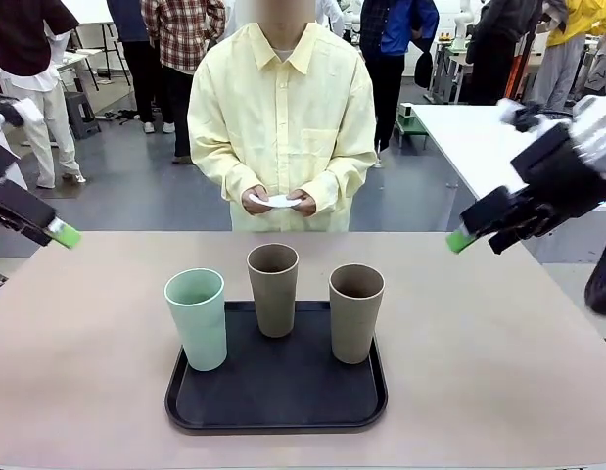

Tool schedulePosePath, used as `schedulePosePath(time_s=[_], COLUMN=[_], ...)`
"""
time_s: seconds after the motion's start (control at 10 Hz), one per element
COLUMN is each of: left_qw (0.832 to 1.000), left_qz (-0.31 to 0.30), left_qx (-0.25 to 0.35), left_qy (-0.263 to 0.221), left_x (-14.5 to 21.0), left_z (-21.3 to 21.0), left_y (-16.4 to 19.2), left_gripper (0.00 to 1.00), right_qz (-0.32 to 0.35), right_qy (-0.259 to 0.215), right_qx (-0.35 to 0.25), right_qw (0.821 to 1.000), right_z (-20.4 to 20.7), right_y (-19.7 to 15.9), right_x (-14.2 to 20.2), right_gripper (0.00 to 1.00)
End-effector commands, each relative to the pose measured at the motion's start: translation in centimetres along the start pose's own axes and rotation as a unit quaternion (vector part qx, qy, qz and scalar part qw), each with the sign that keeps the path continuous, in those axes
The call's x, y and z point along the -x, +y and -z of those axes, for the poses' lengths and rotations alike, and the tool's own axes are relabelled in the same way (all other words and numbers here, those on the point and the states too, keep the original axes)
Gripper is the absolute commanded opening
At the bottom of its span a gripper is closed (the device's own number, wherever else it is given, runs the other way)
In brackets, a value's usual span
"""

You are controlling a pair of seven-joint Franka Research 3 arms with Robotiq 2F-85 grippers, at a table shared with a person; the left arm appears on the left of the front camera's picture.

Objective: Place coasters on the table and set cups on them.
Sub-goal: Pick up one Reusable plastic cup and place it on a coaster set by the human.

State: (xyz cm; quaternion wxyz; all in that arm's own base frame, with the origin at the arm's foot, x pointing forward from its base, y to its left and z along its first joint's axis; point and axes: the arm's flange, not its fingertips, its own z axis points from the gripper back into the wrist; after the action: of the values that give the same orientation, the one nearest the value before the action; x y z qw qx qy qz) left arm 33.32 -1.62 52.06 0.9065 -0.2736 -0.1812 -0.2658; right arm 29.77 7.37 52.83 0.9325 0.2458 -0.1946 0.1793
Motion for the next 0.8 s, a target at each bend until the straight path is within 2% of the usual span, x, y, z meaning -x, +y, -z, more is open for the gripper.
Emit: schedulePosePath(time_s=[0.0,0.1,0.4,0.7], left_qw=[0.974,0.961,0.938,0.929], left_qz=[-0.07,-0.098,-0.174,-0.201], left_qx=[0.216,0.258,0.3,0.311], left_qy=[-0.015,-0.017,-0.033,-0.02], left_x=[-1.3,-1.2,0.0,2.7], left_z=[-0.6,-0.8,-1.0,-1.4], left_y=[3.0,3.9,8.0,10.7], left_gripper=[1.0,1.0,1.0,1.0], right_qz=[0.101,0.13,0.16,0.181], right_qy=[-0.041,-0.038,-0.015,-0.015], right_qx=[-0.203,-0.246,-0.286,-0.289], right_qw=[0.973,0.96,0.945,0.94], right_z=[0.2,0.1,-0.3,-1.2], right_y=[-3.5,-5.5,-9.3,-11.9], right_x=[2.5,3.8,6.8,9.6], right_gripper=[1.0,1.0,1.0,1.0])
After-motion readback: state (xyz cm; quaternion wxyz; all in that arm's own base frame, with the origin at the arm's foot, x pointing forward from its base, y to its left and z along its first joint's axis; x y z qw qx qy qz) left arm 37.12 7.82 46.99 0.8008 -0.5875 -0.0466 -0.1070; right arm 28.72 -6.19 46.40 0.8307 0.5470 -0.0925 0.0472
